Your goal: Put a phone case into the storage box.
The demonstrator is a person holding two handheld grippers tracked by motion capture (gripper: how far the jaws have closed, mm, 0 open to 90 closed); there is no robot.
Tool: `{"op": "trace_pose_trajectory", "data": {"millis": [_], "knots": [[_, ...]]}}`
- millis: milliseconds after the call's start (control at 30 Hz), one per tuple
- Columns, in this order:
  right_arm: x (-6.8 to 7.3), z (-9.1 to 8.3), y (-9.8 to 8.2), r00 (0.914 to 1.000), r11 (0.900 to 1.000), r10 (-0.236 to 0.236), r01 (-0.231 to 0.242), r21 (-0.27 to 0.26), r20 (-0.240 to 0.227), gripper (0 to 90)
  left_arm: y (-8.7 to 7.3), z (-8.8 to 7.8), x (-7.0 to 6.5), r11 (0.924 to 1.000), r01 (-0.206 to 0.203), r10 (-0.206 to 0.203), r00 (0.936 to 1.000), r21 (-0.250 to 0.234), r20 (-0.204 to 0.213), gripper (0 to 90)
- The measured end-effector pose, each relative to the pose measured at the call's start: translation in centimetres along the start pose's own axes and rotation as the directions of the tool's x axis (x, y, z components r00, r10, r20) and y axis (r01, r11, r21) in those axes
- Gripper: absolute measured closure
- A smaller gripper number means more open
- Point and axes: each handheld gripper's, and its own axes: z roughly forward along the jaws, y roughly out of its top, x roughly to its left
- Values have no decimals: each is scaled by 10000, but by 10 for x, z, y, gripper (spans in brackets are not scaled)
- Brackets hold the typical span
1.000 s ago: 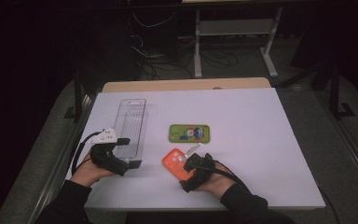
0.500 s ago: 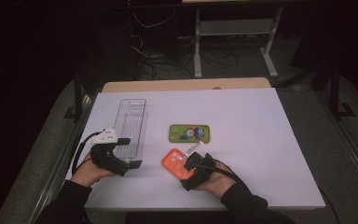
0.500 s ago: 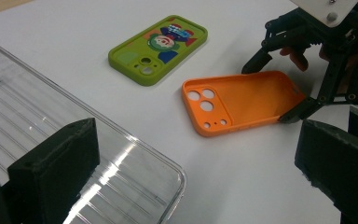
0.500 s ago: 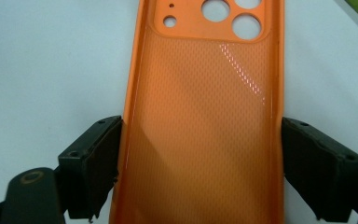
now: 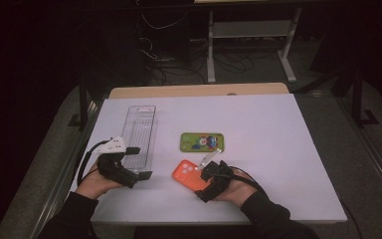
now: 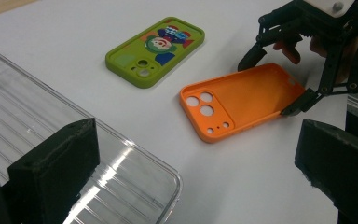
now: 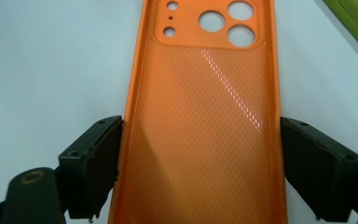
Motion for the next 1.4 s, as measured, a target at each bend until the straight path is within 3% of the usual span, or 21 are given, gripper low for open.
{"op": "trace_pose_trajectory", "data": {"millis": [600, 800, 933, 1133, 1267, 1333, 1400], "knots": [[-20, -20, -6, 9971, 9961, -755, 753, -455, -37, 159, 4, 4, -5, 9999, -146, 144, 9997, 87, 210, 0], [-27, -27, -8, 9936, 9924, -1105, 1090, -577, -246, 159, 9, 8, -9, 9989, -420, 413, 9985, 198, 347, 0], [-39, -39, -7, 9898, 9884, -1315, 1268, -831, -547, 160, 14, 13, -12, 9976, -648, 635, 9965, 235, 549, 0], [-57, -50, -6, 9750, 9750, -2000, 1883, -1175, -969, 160, 29, 25, -18, 9939, -1052, 1014, 9896, 322, 1018, 0], [-64, -57, -5, 9630, 9657, -2362, 2178, -1414, -1297, 160, 40, 39, -20, 9837, -1726, 1639, 9761, 505, 1425, 0], [-66, -59, -5, 9569, 9602, -2552, 2340, -1522, -1387, 160, 42, 42, -21, 9828, -1764, 1666, 9748, 553, 1482, 0], [-67, -60, -5, 9512, 9563, -2697, 2463, -1577, -1499, 160, 48, 49, -21, 9768, -2042, 1917, 9682, 649, 1609, 0]]}}
